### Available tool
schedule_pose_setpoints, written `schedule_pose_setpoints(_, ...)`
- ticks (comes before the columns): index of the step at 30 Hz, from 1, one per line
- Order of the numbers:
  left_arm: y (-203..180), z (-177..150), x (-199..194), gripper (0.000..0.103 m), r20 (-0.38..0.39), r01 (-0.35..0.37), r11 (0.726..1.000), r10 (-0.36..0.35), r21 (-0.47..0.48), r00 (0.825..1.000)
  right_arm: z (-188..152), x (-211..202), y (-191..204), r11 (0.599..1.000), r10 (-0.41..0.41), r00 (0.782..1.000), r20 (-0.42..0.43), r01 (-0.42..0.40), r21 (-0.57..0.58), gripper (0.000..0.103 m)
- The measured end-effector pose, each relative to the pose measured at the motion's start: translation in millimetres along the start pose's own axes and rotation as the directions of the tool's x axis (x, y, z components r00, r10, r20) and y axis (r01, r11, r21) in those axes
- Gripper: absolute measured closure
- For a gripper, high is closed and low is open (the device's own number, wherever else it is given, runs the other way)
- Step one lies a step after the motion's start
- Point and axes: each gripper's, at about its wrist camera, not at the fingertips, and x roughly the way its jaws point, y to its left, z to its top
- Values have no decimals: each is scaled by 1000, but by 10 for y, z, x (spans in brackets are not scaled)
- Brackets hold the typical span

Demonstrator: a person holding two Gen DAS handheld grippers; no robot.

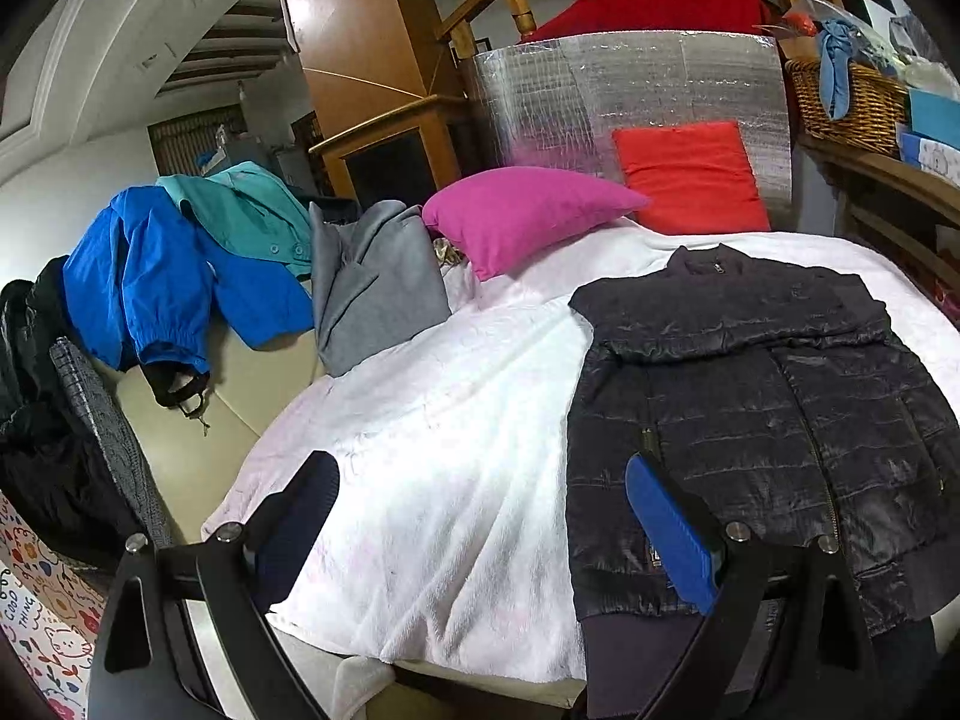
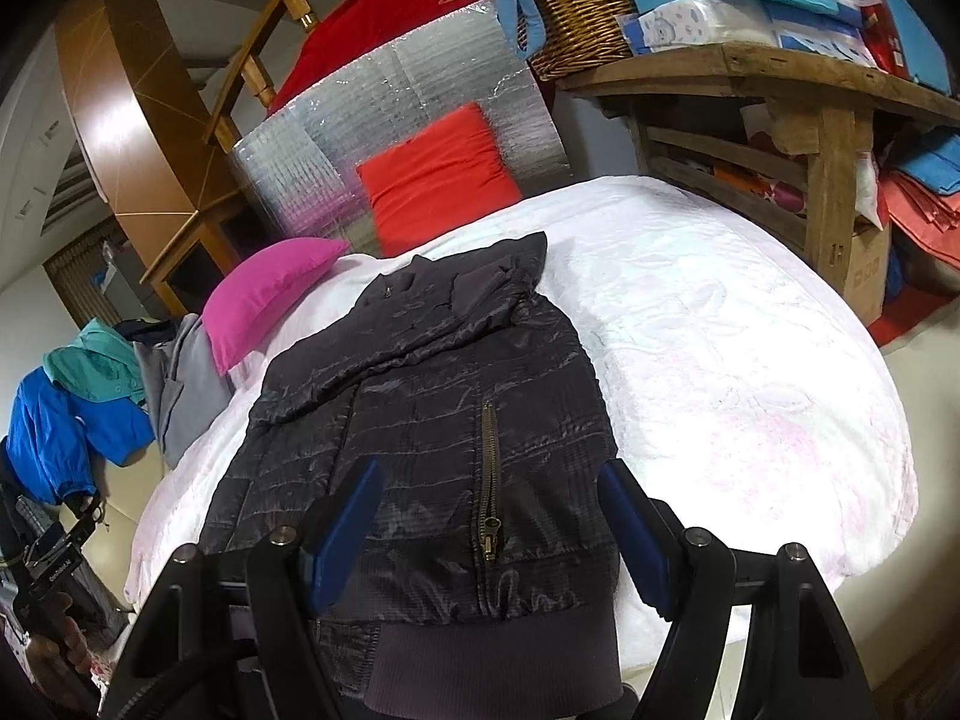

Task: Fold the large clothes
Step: 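Move both grippers down to the jacket hem, then grasp the black jacket hem with both grippers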

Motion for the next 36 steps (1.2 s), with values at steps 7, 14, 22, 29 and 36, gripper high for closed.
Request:
schedule_pose_setpoints(7,30,-2,4,7,0,-7,1000,7,-11,1000,-40,10,49,1000,-3,1000,1,3,-7,26)
schedule_pose_setpoints(14,34,-16,9,7,-5,-5,1000,4,-12,1000,-83,30,37,1000,-6,1000,-6,6,-2,26)
schedule_pose_setpoints(22,-4,-59,100,7,-33,9,1000,-9,12,999,-150,70,-11,1000,-12,1000,-25,12,6,26)
schedule_pose_setpoints(29,34,-449,760,7,-314,194,979,-204,-62,927,-352,275,-351,997,-37,992,-118,45,61,26)
schedule_pose_setpoints(36,101,-759,1103,7,-379,276,944,-327,-183,866,-588,529,-841,970,75,983,-170,-32,242,27)
